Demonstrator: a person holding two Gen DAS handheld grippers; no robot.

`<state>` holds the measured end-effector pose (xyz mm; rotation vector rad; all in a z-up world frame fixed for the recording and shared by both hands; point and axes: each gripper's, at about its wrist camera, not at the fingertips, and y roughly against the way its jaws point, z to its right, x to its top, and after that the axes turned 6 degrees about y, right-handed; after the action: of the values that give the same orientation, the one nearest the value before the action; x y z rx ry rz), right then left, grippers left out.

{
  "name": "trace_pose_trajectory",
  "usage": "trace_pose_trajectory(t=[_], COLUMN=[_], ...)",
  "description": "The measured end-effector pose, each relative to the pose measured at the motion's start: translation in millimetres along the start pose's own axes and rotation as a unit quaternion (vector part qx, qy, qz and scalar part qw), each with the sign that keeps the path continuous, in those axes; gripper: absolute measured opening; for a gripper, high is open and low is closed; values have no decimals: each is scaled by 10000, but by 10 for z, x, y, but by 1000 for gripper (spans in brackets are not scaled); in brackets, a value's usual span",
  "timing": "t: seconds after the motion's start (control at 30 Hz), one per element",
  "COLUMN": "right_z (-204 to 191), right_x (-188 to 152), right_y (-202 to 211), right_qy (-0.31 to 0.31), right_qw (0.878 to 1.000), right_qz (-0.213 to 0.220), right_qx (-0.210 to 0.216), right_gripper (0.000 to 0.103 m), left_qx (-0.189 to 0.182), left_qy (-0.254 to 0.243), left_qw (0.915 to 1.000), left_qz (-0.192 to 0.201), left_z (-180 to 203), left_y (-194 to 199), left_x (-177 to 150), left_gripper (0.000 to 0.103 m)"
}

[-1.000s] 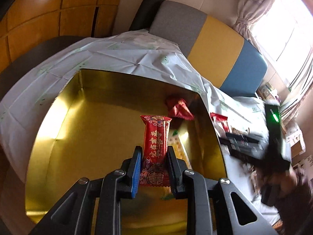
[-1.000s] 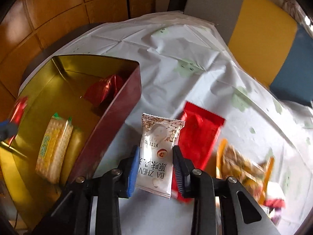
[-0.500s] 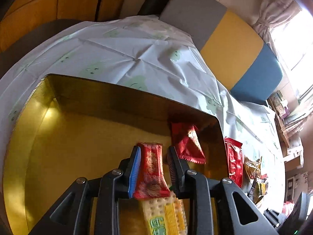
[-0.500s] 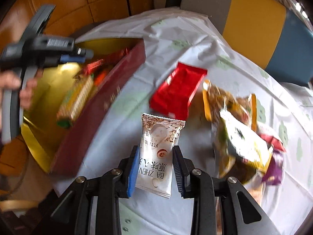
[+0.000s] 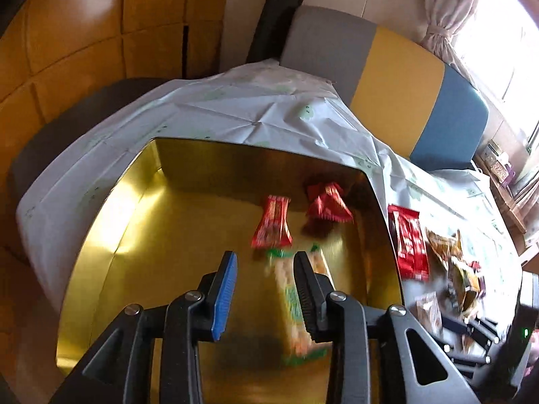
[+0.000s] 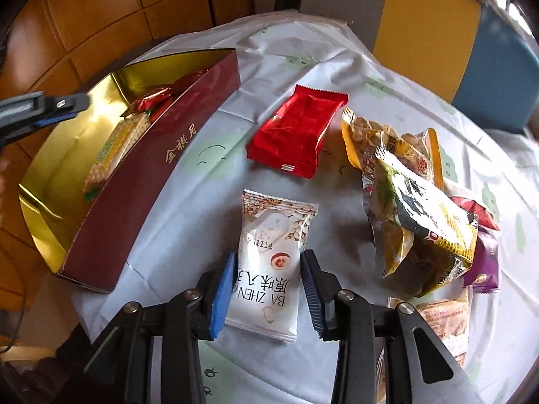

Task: Organize snacks
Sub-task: 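Carry the white packet into the gold tin and open the right tool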

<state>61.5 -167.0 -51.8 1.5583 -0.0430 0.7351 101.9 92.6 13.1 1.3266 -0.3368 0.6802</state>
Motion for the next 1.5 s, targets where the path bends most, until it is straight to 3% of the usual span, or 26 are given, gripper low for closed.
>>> trace_pose_trajectory(t=[0.37,0.63,1.0,1.3,1.5], right_z=[12,94,-258,-648,-698], right_x=[-70,-47,499,1006,1071], right_y=[41,248,641,366,100], right_qy=[-399,-1117,-1359,-1243,-1293], right_qw=[9989,9931,9824,9834,9850], right_qz=[219,336,872,743,461], right_qx=[-74,123,941,1090,1044], right_gripper=[36,34,34,35,39], left_qx=[254,373,352,435,440], left_qy=[-62,-149,-53,162,181], left_qw=[9994,9986,9985,9979,9982], left_qz=[225,340,424,444,362], left_z=[-86,-123,-183,-338,-363], left_y=[375,465,517,497,442], left_x=[-417,-550,-555,-495,-498], left_gripper=[35,35,35,35,35])
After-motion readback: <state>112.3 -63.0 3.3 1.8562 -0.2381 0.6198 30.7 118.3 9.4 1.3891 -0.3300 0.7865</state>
